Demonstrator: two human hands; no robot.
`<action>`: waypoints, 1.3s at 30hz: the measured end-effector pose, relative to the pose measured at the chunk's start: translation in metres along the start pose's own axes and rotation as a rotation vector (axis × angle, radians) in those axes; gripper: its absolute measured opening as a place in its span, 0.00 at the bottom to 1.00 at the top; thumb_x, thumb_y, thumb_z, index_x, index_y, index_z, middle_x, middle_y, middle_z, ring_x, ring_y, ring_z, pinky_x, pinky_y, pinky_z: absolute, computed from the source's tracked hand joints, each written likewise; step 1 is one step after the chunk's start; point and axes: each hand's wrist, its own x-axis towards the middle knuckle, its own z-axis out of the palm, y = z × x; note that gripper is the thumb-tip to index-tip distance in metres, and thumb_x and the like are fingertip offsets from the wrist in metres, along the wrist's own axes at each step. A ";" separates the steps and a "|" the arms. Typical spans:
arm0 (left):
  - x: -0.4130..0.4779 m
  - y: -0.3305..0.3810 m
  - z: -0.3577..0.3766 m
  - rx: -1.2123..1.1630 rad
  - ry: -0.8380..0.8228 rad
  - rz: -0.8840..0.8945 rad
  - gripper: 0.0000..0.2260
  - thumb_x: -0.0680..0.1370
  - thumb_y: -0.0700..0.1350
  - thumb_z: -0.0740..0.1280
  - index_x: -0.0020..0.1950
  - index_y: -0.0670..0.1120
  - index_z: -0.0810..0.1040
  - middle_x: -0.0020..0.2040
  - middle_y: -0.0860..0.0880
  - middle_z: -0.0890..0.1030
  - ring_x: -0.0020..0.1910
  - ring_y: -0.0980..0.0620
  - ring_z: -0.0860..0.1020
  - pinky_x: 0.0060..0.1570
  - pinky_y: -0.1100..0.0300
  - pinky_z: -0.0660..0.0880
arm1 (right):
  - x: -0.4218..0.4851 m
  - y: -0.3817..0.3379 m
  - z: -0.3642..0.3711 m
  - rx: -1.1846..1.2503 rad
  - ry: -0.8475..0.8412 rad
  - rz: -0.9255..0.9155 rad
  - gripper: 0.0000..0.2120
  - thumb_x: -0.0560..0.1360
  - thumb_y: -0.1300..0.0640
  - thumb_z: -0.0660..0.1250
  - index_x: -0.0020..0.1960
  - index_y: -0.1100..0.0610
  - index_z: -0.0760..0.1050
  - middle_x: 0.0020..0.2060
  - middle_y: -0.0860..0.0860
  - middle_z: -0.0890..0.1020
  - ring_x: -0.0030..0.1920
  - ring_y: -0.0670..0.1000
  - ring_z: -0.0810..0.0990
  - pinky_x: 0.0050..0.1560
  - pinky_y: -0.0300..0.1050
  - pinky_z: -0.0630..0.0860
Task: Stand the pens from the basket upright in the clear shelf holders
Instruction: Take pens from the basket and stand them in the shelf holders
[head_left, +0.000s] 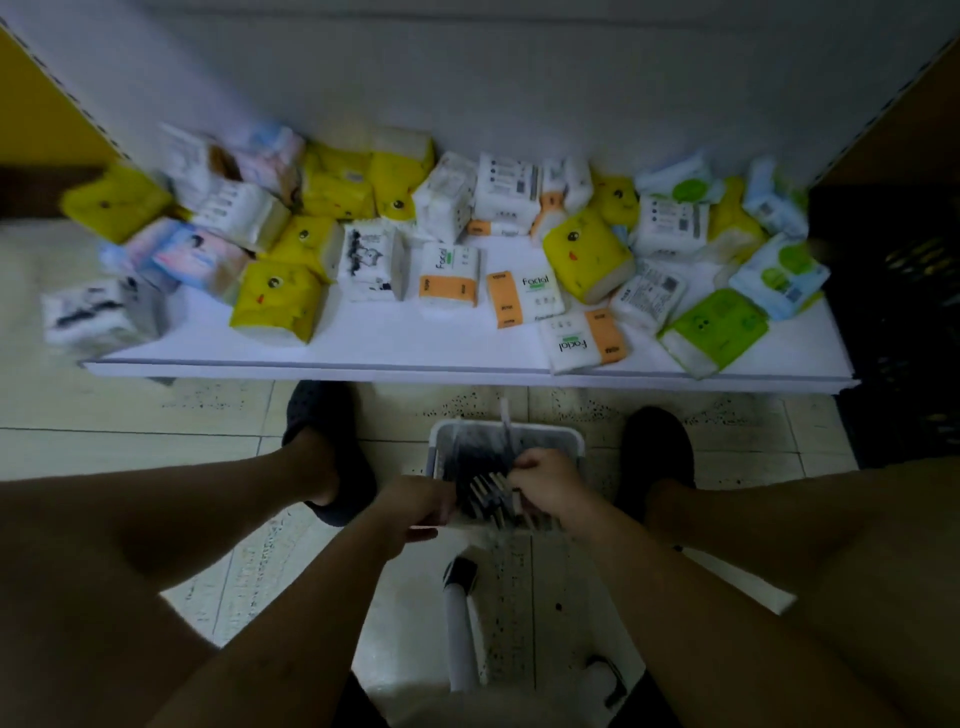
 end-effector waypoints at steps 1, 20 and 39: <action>-0.011 0.002 -0.004 -0.002 -0.012 0.064 0.04 0.74 0.37 0.67 0.47 0.41 0.80 0.38 0.45 0.81 0.38 0.50 0.78 0.38 0.59 0.75 | -0.007 -0.008 0.000 0.001 0.003 -0.033 0.04 0.75 0.59 0.67 0.41 0.53 0.77 0.36 0.55 0.83 0.34 0.52 0.80 0.36 0.45 0.78; -0.276 0.168 -0.106 -0.055 0.465 1.328 0.07 0.77 0.42 0.69 0.41 0.40 0.77 0.31 0.47 0.80 0.32 0.52 0.78 0.37 0.50 0.79 | -0.212 -0.287 -0.051 0.269 0.099 -1.028 0.06 0.75 0.61 0.70 0.43 0.51 0.78 0.31 0.53 0.81 0.33 0.52 0.81 0.33 0.42 0.75; -0.395 0.354 -0.221 -0.034 0.833 1.550 0.02 0.77 0.46 0.68 0.47 0.48 0.79 0.40 0.50 0.83 0.39 0.50 0.82 0.43 0.47 0.81 | -0.276 -0.520 -0.146 0.114 0.282 -1.365 0.01 0.76 0.57 0.69 0.45 0.53 0.78 0.35 0.50 0.85 0.36 0.50 0.85 0.36 0.45 0.81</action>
